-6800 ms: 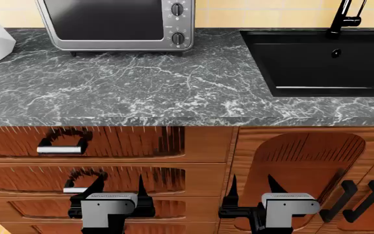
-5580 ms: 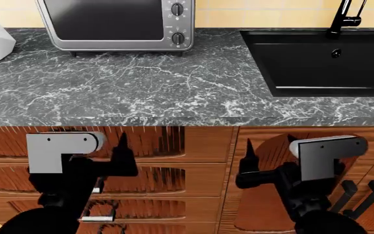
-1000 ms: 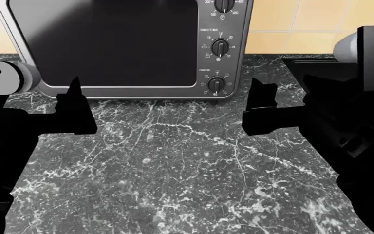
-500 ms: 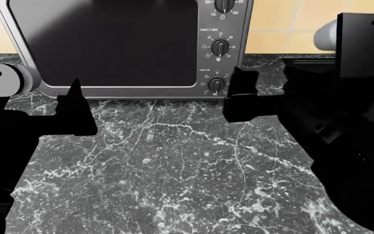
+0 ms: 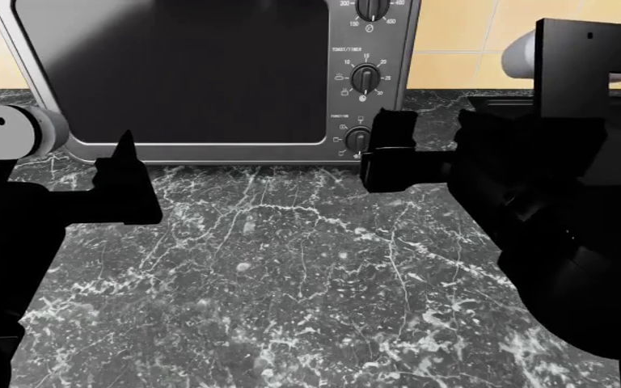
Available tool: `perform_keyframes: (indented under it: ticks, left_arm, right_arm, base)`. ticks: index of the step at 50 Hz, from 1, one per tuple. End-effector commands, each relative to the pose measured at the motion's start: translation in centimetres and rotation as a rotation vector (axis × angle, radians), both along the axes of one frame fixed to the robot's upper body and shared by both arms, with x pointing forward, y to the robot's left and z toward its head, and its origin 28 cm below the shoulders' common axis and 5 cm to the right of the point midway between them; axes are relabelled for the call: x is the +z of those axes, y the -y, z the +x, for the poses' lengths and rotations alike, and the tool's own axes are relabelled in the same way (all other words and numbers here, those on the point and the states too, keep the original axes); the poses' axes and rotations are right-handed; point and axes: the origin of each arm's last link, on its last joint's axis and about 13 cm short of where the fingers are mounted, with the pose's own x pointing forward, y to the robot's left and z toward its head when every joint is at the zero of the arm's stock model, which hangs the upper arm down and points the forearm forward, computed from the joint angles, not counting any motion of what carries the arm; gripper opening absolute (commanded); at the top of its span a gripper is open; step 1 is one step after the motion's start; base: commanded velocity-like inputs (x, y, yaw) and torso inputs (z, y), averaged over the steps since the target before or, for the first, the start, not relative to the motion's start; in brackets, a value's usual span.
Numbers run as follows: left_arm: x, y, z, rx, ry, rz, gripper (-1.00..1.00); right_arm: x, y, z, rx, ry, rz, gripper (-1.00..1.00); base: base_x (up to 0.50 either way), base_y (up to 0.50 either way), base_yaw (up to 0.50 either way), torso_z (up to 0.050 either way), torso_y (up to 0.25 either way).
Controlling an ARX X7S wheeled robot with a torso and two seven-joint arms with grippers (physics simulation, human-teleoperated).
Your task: Turn on the toaster oven by setting the timer.
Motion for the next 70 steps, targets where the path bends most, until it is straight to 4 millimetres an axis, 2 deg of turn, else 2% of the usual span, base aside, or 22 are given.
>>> perform_keyframes:
  ticks: [1,14,25,46,70]
  left_arm:
    - [0.0,0.0,0.1,0.0,0.0,-0.001,1.0]
    - [0.0,0.0,0.1,0.0,0.0,-0.001,1.0]
    - [0.0,0.1,0.1,-0.001,-0.003,-0.003,1.0]
    - [0.0,0.1,0.1,-0.001,-0.003,-0.005,1.0]
    - [0.0,0.0,0.0,0.001,-0.003,-0.013,1.0]
  right_arm:
    - [0.0,0.0,0.2,0.002,-0.009,0.002,1.0]
    - [0.0,0.0,0.2,0.002,-0.009,0.002,1.0]
    - [-0.2,-0.7,-0.2,-0.044,0.036,-0.039,1.0]
    - [-0.2,-2.4,-0.6,-0.035,-0.009,-0.078,1.0]
    - [0.3,-4.4,0.2,-0.213,0.003,-0.071,1.0]
  base:
    - [0.0,0.0,0.0,0.0,0.0]
    - [0.0,0.0,0.0,0.0,0.0]
    - [0.0,0.0,0.0,0.0,0.0]
    - [0.0,0.0,0.0,0.0,0.0]
    - [0.0,0.0,0.0,0.0,0.0]
